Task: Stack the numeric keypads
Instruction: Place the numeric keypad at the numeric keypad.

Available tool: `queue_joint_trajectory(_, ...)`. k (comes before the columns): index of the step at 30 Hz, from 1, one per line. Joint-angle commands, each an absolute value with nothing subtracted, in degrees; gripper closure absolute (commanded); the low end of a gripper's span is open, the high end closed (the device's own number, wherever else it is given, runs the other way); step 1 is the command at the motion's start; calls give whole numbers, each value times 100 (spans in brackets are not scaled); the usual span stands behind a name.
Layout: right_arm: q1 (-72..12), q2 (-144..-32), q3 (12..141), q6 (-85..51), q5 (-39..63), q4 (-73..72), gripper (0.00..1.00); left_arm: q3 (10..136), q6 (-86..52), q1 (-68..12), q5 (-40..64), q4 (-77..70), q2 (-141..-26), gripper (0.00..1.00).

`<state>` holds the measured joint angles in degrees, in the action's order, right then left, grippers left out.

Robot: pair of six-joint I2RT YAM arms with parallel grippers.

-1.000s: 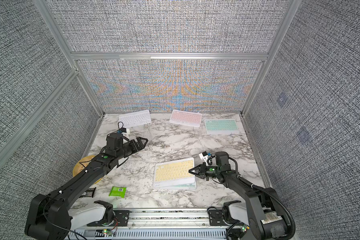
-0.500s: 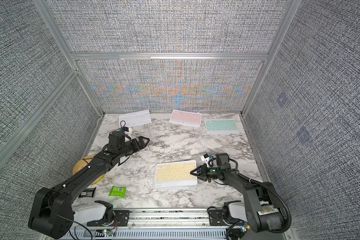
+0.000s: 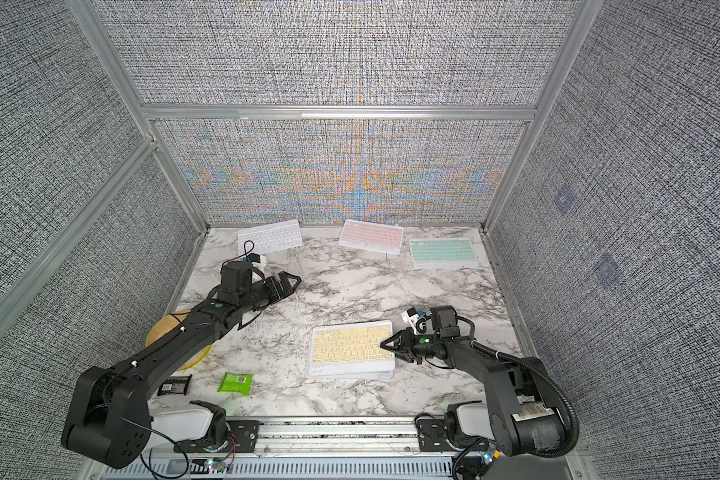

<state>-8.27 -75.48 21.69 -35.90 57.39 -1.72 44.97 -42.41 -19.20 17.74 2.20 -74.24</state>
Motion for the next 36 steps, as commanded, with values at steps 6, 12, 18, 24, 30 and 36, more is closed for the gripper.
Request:
queue_joint_trajectory(6,-829,-7355,2404,-3052,5264,815,45,4527,-4199,-1905,1846,84,-7519,1)
queue_joint_trajectory(12,-830,-7170,2560,-2829,4902,1430,40,4526,-4193,-1904,1874,62,-7562,1)
queue_joint_trajectory(18,-879,-7128,2567,-2832,4822,1539,39,4532,-4192,-1906,1881,32,-7601,1)
queue_joint_trajectory(24,-933,-7105,2597,-2847,4705,1605,38,4522,-4163,-1907,1892,40,-7612,1)
queue_joint_trajectory(30,-936,-6919,2743,-2857,4270,1749,34,4578,-4047,-1897,1749,178,-7602,1)
queue_joint_trajectory(36,-966,-6723,3055,-3146,3216,1556,22,4861,-3640,-1859,1069,504,-7806,1)
